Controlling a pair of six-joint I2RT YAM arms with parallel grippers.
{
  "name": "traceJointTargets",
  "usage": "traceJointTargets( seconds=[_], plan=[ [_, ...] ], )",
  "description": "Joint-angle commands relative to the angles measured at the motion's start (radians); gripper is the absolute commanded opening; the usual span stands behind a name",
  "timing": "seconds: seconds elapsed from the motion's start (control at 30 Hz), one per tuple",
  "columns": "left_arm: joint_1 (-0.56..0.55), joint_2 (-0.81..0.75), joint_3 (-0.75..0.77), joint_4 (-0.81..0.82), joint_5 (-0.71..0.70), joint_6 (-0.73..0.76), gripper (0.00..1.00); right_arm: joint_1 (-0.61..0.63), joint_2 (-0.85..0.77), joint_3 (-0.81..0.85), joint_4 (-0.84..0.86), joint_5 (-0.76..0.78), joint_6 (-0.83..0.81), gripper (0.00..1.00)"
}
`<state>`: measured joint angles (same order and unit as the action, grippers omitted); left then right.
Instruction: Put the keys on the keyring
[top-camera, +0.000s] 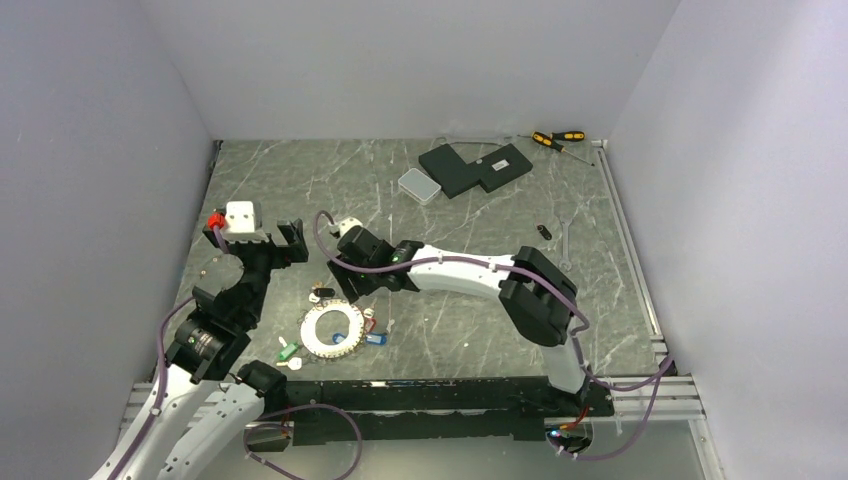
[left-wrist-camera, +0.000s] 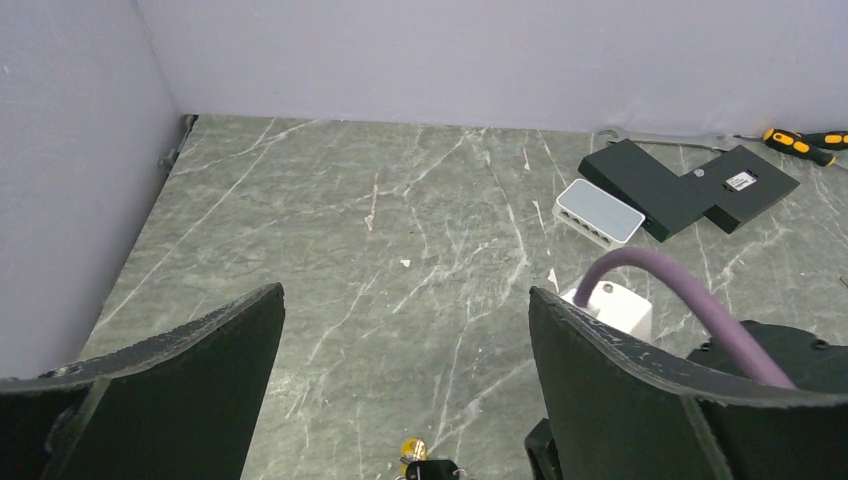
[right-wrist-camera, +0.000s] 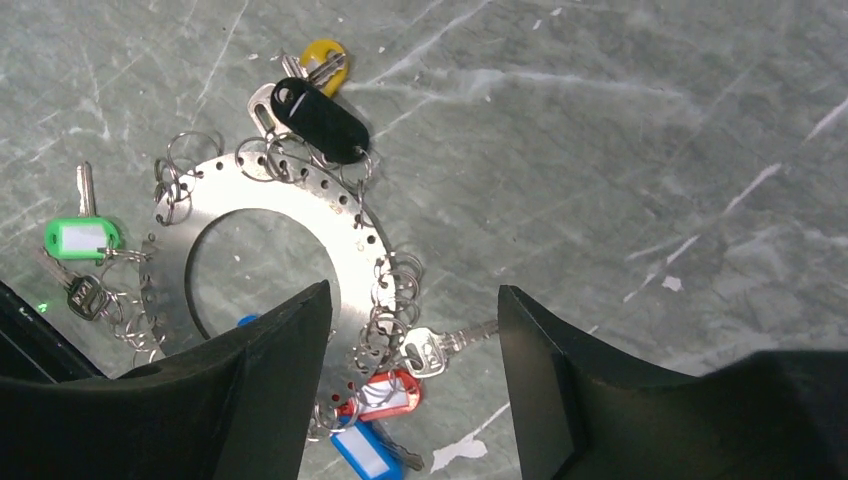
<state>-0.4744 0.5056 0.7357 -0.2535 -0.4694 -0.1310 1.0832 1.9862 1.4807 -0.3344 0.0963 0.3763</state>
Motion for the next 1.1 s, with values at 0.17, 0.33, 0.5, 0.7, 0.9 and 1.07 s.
traceJointTargets(
  seconds=[0.17, 0.33, 0.5, 0.7, 0.9, 1.07],
  plan=[
    [0.005, -0.018, 0.032, 0.03, -0.024, 0.024, 0.96, 0.028, 0.089, 0.12, -0.064, -0.017, 0.022, 0.61],
    [0.005, -0.014, 0.029, 0.034, -0.023, 0.025, 0.96, 0.032, 0.127, 0.158, -0.085, 0.001, 0.0, 0.56],
    [0.005, -0.012, 0.025, 0.038, -0.027, 0.03, 0.96, 0.032, 0.164, 0.193, -0.112, -0.001, -0.01, 0.52],
    [0.005, -0.013, 0.022, 0.045, -0.034, 0.031, 0.96, 0.032, 0.184, 0.214, -0.135, 0.013, -0.022, 0.5],
    [0.005, -0.008, 0.021, 0.046, -0.035, 0.033, 0.96, 0.032, 0.175, 0.205, -0.177, 0.025, -0.019, 0.49],
    [0.005, -0.008, 0.019, 0.049, -0.034, 0.033, 0.96, 0.034, 0.14, 0.161, -0.184, 0.017, -0.005, 0.49]
  ],
)
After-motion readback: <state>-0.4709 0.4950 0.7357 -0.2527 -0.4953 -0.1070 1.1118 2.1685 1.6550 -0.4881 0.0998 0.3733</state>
